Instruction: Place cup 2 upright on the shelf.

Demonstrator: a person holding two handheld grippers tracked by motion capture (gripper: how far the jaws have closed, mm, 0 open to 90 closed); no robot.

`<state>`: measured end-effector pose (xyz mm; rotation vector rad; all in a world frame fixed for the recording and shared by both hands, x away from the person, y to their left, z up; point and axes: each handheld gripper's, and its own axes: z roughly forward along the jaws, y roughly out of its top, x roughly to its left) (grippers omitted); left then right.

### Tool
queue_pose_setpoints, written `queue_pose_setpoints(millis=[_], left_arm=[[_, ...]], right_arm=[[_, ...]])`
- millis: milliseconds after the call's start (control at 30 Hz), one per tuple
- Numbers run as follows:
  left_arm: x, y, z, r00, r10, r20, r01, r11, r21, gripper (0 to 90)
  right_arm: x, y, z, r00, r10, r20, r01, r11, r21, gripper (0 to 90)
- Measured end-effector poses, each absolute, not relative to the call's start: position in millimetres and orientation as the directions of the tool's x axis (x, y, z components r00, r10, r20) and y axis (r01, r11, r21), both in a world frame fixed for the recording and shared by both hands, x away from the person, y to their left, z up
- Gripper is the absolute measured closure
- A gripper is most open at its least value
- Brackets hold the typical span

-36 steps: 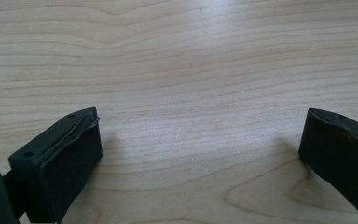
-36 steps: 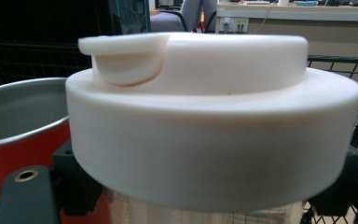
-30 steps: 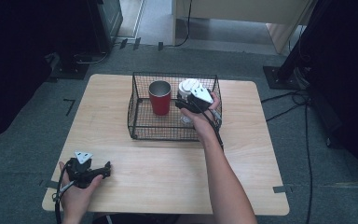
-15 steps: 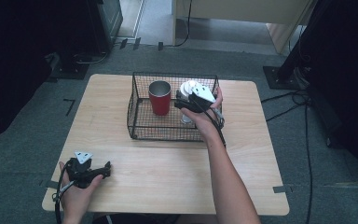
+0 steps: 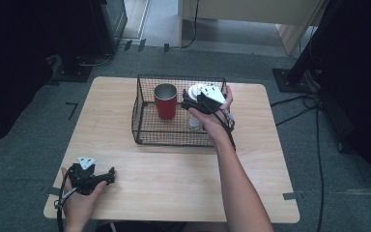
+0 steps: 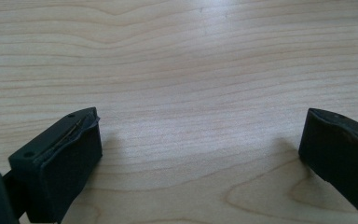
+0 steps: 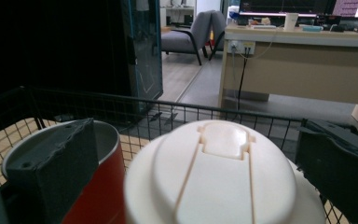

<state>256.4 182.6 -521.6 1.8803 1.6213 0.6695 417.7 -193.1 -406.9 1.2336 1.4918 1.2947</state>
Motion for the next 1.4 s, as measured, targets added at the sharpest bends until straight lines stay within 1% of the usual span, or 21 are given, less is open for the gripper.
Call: queue_pose_setpoints(millis=[267,600,1067,1400], left_arm=[[256.3,182.7,-521.6,0.145,0.989,0.012,0.709,-0.112,0.696,0.0],[256.2,182.9,-521.4,0.147,0.989,0.013,0.711,-0.115,0.694,0.0],[256.3,182.8,-521.5,0.145,0.989,0.013,0.71,-0.113,0.695,0.0],[256.2,183.0,-521.4,0.147,0.989,0.014,0.711,-0.116,0.694,0.0]], right_arm=[[406.9,-189.0,-388.3,-0.233,0.972,-0.008,0.126,0.038,0.991,0.0],[388.7,-199.1,-381.8,-0.241,0.971,-0.009,0.141,0.044,0.989,0.0],[352.1,-228.2,-395.4,-0.264,0.965,0.001,0.151,0.04,0.988,0.0],[327.2,-243.8,-402.1,-0.264,0.964,-0.019,0.145,0.059,0.988,0.0]])
